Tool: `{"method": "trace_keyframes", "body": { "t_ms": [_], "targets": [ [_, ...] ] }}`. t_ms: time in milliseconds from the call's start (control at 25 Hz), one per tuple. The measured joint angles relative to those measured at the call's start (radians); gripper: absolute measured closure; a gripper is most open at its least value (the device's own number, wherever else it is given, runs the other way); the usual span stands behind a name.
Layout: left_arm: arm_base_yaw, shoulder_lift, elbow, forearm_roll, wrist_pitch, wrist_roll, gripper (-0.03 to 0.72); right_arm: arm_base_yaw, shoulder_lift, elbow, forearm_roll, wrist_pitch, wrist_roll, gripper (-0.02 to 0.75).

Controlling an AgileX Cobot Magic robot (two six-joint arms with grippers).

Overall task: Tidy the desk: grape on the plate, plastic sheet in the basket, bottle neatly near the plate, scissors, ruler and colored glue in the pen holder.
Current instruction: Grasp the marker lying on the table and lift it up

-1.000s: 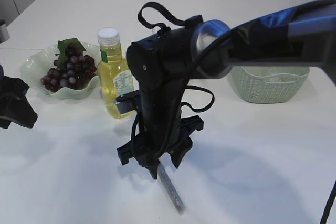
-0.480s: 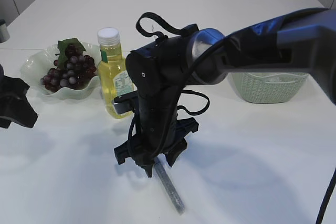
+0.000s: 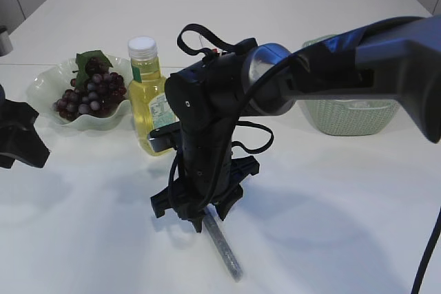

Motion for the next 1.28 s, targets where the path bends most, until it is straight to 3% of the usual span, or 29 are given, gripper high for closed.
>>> {"method": "trace_keyframes", "body": {
  "t_ms": [800, 1280],
  "targets": [
    [0.0, 0.0, 0.0, 0.0, -0.007, 0.0, 0.316, 0.0, 0.012, 0.0, -0.011, -0.022, 0.003, 0.595],
    [0.0, 0.0, 0.0, 0.0, -0.011, 0.0, 0.316, 0.0, 0.0, 0.0, 0.008, -0.022, 0.003, 0.605]
  ]
}}
